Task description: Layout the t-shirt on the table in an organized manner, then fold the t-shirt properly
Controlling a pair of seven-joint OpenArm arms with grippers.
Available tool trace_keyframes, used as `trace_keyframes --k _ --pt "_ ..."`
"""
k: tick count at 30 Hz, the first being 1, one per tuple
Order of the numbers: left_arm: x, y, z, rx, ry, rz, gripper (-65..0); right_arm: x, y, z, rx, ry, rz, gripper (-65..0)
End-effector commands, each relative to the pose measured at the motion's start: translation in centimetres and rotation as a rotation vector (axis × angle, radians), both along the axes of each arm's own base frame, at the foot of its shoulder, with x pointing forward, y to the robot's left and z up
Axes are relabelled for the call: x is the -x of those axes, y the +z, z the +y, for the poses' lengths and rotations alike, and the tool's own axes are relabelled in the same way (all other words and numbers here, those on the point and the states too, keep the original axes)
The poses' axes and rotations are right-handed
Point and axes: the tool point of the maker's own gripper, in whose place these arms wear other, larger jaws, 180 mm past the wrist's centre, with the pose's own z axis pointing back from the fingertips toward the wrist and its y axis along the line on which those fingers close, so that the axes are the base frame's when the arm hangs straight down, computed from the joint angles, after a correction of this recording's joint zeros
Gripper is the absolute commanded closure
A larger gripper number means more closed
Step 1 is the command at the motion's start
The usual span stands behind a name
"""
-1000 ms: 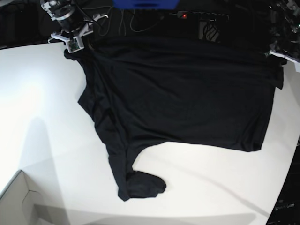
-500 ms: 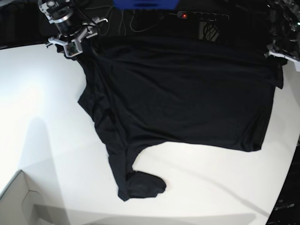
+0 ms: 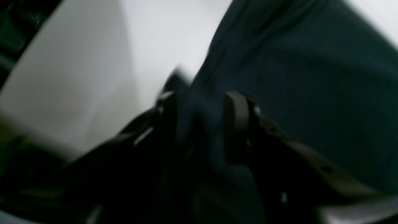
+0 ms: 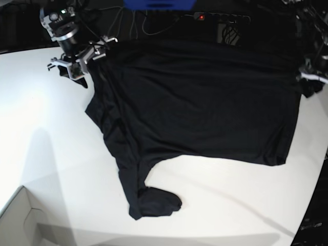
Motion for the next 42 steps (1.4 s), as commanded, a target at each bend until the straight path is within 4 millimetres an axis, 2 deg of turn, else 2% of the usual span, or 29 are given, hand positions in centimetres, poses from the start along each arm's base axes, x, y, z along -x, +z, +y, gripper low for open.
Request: trace_keyframes --k 1,5,7,10,14,17,21,25,28,34,37,42 --pt "-1.3 2.1 0.8 -0.030 0.000 -0.067 -24.2 -0.8 1.2 0.3 -0.019 0.001 -0.050 -34.1" --pt "-5.5 5.3 1.8 -0.103 -0.003 -0.135 -24.2 -2.1 2.0 0.6 -0.028 -0.006 -0.089 -34.1" --pt "-8.3 5.5 1.6 -0.131 -0.016 -0.126 -24.2 -2.2 2.0 0.6 -0.028 -0.006 -0.089 -34.1" --pt "-12.3 4.5 2.3 -0.149 -0.024 -0.055 -24.2 -2.1 1.6 0.5 -0.030 -0.008 -0.080 -34.1" --pt "-17.3 2.3 2.1 -0.090 -0.067 0.037 -24.3 -2.4 0.8 0.3 -0.033 -0.015 -0.067 -34.1" --pt "-20.5 1.5 0.8 -0.067 -0.118 0.014 -24.3 -2.3 0.4 0.1 -0.031 -0.020 -0.055 -34.1" --pt "-22.9 0.0 -1.7 -0.078 -0.194 -0.061 -24.3 -2.2 0.3 0.0 -0.030 -0.022 -0.052 -34.1" --pt "-24.1 -1.6 -4.1 -0.054 -0.250 -0.073 -24.3 -2.2 0.3 0.0 -0.030 -0.022 -0.052 -34.1" --pt "-24.3 -2.3 -4.6 -0.017 -0.244 -0.070 -24.3 -2.3 0.3 0.0 -0.030 -0.022 -0.053 -34.1" --pt "-24.3 -2.1 -4.3 -0.014 -0.236 -0.082 -24.3 -2.5 0.4 0.0 -0.028 -0.020 -0.060 -34.1" --pt "-23.9 -2.2 -3.5 -0.022 -0.227 -0.073 -24.3 -2.9 0.7 0.3 -0.032 -0.011 -0.070 -34.1" --pt "-22.8 -3.5 -3.2 -0.023 -0.223 -0.047 -24.3 -4.3 1.6 0.4 -0.036 -0.013 -0.110 -34.1"
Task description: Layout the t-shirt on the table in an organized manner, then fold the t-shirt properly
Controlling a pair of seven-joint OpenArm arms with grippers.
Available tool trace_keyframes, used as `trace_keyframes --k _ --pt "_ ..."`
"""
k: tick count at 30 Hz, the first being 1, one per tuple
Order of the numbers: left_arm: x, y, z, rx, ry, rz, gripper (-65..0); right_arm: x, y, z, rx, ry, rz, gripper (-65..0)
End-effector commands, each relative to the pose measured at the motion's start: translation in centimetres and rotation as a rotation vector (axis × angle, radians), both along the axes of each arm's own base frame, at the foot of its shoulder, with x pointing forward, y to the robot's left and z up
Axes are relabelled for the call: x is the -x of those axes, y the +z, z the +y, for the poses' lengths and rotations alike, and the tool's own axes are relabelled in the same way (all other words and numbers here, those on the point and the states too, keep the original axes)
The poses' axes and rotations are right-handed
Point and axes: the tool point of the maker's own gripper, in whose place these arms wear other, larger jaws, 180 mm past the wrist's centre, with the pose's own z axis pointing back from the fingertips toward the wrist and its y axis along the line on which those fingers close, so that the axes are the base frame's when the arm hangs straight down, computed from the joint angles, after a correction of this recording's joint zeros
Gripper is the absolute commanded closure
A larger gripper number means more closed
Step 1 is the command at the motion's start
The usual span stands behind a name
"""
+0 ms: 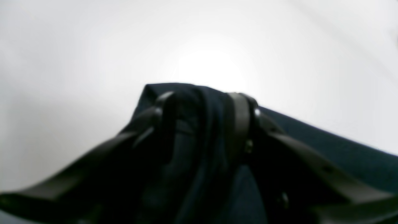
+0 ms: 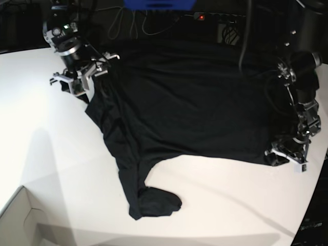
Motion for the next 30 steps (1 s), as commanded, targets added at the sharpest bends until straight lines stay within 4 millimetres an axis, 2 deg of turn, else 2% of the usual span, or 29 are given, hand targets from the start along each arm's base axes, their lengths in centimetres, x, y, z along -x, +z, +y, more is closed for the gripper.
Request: trace_keyframes --k 1,5,7,10,15,27,30 --pt "-1.0 2.1 1.4 -0.017 0.021 -0.062 -24.3 -0.5 1.2 0.1 -0.012 0.003 -0.049 -34.1" --pt "0.3 1.6 4.4 -0.083 0.133 -0.051 -24.3 -1.0 1.5 0.0 -0.009 0.004 -0.060 -34.2" --pt "0.3 1.7 5.1 -0.108 0.165 -0.055 -24.3 -0.9 1.1 0.0 -0.011 0.003 -0.050 -34.2" --pt "0.4 1.6 5.1 -0.115 0.162 -0.051 -24.3 -0.8 0.7 0.0 -0.013 0.004 -0.039 -34.2" --pt "1.4 -0.7 4.6 -0.081 0.171 0.008 -24.3 -0.6 0.1 0.0 -0.016 0.001 -0.023 -34.2" --pt "2.0 -1.5 4.4 -0.076 0.171 0.030 -24.3 -0.6 0.1 -0.2 -0.013 -0.001 -0.023 -34.2" --pt "3.1 -2.9 4.2 -0.064 0.172 0.066 -23.8 -0.6 0.1 -0.2 -0.013 -0.001 -0.023 -34.2"
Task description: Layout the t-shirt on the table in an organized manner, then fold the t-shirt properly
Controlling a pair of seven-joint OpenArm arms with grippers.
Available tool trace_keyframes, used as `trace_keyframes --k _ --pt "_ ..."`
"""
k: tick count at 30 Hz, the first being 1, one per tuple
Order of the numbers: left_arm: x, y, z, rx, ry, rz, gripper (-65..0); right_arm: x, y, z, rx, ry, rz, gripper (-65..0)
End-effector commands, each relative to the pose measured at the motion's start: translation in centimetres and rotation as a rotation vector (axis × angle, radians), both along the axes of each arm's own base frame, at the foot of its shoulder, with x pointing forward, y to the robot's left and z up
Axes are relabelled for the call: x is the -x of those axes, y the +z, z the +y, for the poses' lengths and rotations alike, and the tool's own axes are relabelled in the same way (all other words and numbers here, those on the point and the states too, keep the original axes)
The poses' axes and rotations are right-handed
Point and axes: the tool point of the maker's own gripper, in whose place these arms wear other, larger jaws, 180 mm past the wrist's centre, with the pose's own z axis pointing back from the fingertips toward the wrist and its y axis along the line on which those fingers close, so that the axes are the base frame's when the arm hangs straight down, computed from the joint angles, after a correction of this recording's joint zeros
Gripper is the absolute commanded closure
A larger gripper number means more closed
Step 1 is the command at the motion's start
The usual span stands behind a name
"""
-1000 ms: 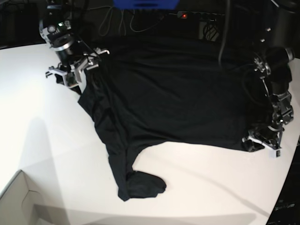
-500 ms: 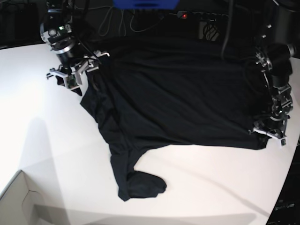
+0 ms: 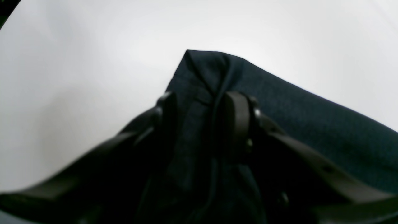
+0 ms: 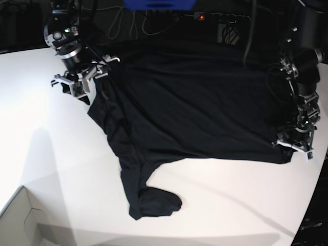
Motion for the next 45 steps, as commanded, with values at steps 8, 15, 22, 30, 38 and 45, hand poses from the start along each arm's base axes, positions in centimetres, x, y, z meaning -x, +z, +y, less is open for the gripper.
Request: trace_keyframes --k 8,15,22,30,38,45 --pt "1.5 -2.3 -0.9 0.033 -0.012 0.086 0.0 -0.5 1.1 -0.1 -0.006 0.003 -0.048 -34.1" --pt "1.0 -2.1 -1.9 0.046 -0.020 0.065 -0.1 -1.5 1.9 -0.1 -0.007 0.004 -0.077 -34.1" --pt "-0.7 2.5 -2.1 0.014 -0.037 -0.041 -0.1 -3.5 3.5 -0.2 -0.007 0.001 -0.137 -34.9" --pt "0.0 5.8 -3.4 -0.029 -0.080 -0.073 -0.1 -7.2 5.6 -0.2 0.007 -0.013 -0.164 -41.0" --pt "0.7 7.6 -3.8 -0.078 -0.097 -0.121 -0.1 -12.3 6.1 3.5 -0.020 0.055 -0.132 -41.2" --pt "0.7 8.5 -3.8 -0.097 -0.102 -0.142 -0.1 -16.6 2.9 4.3 -0.050 0.072 -0.041 -41.1"
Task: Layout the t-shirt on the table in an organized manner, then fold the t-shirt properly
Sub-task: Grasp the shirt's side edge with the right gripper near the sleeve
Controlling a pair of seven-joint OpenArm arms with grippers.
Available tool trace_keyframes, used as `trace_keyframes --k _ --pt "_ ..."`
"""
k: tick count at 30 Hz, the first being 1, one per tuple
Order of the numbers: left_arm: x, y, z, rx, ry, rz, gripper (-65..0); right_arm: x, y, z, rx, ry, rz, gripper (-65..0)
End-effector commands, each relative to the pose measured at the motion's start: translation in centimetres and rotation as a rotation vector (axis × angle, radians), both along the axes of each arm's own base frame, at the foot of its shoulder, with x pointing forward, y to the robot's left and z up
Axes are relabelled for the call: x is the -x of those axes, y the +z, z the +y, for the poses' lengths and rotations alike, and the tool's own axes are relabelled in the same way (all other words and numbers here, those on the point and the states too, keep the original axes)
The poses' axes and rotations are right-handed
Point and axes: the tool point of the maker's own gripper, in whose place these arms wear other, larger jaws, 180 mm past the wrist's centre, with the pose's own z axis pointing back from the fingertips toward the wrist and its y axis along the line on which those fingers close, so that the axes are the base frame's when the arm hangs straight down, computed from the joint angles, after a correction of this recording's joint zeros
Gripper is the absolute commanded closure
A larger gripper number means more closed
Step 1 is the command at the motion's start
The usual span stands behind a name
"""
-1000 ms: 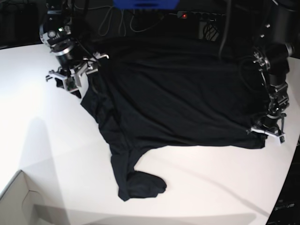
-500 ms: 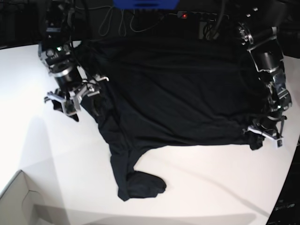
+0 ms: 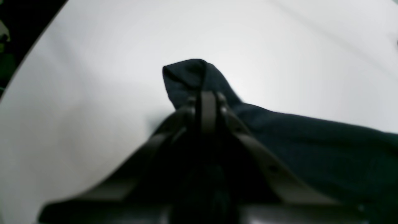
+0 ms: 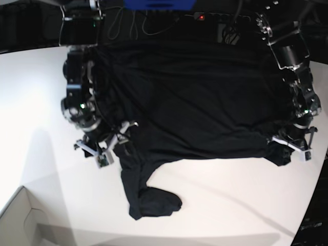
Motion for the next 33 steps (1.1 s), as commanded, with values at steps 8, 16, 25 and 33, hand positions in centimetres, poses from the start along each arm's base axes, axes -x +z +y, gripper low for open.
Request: trace_keyframes --k 8,16,25,33 --pt "-1.1 2.3 0.7 -0.021 0.000 -0.065 -0.1 -5.2 -1.2 -0.6 -0.025 -0.003 0.055 -41.0" --pt "-1.1 2.3 0.8 -0.018 0.004 -0.065 -0.1 -5.7 -3.4 -1.8 -0.015 -0.013 0.135 -37.1" --pt "-1.2 2.6 0.8 -0.019 0.006 -0.073 -0.1 -4.5 -2.9 -3.2 0.019 -0.019 0.111 -0.8" --pt "-2.0 6.7 0.1 0.059 0.001 -0.197 -0.1 -3.6 2.7 -3.5 0.061 -0.019 -0.064 0.0"
